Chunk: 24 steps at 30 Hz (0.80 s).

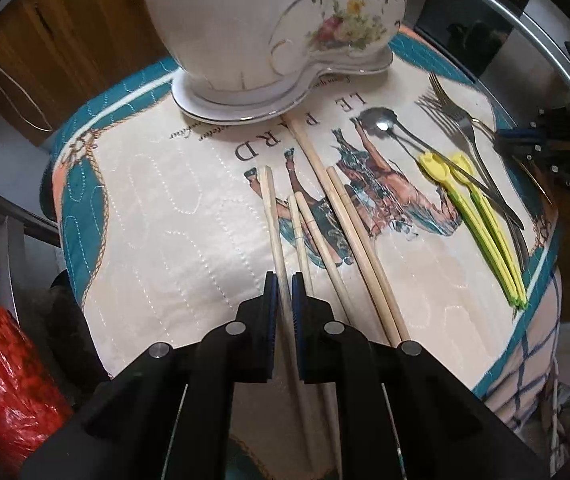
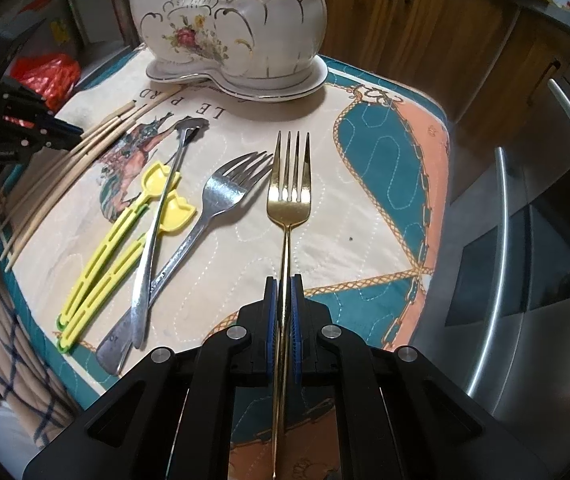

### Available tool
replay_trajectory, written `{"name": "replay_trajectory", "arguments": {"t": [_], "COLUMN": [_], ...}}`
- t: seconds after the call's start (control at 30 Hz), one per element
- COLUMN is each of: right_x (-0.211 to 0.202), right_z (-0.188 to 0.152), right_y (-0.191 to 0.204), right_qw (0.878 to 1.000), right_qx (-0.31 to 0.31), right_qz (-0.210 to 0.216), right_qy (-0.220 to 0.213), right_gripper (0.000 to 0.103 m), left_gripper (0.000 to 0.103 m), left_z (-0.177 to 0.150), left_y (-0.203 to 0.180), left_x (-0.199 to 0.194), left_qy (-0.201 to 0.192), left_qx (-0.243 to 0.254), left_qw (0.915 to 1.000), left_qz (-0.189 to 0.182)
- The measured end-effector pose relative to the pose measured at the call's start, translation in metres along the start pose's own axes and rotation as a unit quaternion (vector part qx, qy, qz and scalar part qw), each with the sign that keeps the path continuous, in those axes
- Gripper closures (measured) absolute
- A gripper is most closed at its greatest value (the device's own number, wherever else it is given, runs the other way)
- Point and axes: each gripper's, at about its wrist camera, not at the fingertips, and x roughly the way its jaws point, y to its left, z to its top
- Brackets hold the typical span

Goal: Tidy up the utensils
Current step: 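Lift the gold fork with the right gripper while the left gripper grips a chopstick, then carry the chopstick and gold fork up and drop them into the ceramic holder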

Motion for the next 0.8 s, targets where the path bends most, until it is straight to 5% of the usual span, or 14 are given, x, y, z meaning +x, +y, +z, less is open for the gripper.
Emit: {"name": "replay_trajectory", "arguments": {"t": [0.23,0.53,0.67,0.8], "right_x": [-0.003,-0.044,-0.074,-0.099], "right_z": [0.0,0.002,0.009,0.022], "right_y": [-0.006,-0.01,-0.007,-0.006], "right_qw": [1.0,0.995,0.986,0.974], "right_qx": [0.011,0.032,0.044,0.047], "right_qz": [0.013,0.035,0.042,0.046], "right_qy": [-0.006,-0.092,-0.156,-0.215], "right_gripper": [0.096,0.096,0.096,0.096], "left_gripper": [0.095,0.099,0.099,0.099], "left_z": [0.01,-0.02,-0.028,-0.028], "left_y": [0.003,0.005,0.01,0.012], "left_x": [0.005,-0.024,-0.063,-0.102], "left_qy": [0.008,-0.11,-0.202,-0.295], "left_qx": [0.005,-0.031,-0.048,-0.063], "left_qw": [0.9999,0.9932,0.9775,0.9504], "left_qz": [-0.005,-0.021,-0.04,-0.074]}}
